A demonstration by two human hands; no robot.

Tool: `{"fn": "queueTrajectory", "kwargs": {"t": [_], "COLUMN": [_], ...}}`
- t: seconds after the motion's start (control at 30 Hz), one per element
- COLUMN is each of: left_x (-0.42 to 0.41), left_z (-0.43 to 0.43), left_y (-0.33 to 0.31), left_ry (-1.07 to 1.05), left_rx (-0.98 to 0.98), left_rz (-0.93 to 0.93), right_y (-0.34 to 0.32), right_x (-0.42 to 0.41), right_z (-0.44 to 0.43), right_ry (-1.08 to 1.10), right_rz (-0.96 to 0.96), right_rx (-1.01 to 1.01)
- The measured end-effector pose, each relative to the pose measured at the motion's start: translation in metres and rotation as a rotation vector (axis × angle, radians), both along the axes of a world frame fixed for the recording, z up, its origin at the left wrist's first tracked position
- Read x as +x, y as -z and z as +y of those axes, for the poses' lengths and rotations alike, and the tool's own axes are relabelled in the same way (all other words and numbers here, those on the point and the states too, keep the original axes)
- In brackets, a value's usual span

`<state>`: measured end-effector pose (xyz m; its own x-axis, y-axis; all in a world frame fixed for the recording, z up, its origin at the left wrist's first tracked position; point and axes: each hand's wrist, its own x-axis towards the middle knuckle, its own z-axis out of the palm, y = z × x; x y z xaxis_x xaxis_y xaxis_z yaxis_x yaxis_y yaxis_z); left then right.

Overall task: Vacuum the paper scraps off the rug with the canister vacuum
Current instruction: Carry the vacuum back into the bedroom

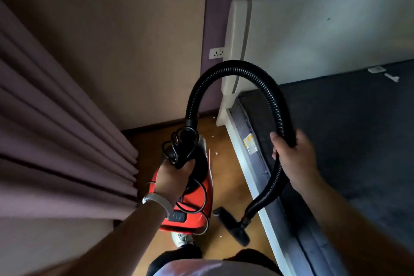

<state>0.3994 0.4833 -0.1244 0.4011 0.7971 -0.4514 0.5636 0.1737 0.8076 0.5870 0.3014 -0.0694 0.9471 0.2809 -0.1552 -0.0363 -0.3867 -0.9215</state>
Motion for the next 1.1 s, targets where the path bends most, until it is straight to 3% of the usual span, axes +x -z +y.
{"fn": "queueTrajectory", "kwargs": {"t": [0.27, 0.67, 1.1], "left_x": [0.056, 0.165, 0.26], "left_z": [0.071, 0.099, 0.153], "left_y": [0.021, 0.081, 0.277], "left_ry": [0.011, -0.266, -0.29], "left_rx": [-0.004, -0.053, -0.192], "left_rz": [0.057, 0.205, 0.193], "right_y": [0.019, 0.129, 0.29], "right_x": [0.061, 0.158, 0.254], "right_z": [0.08, 0.163, 0.241], "right_ry": [0.002, -0.332, -0.343], "right_rz": [0.051, 0.248, 0.206], "right_rx": [-0.012, -0.079, -0.169]}}
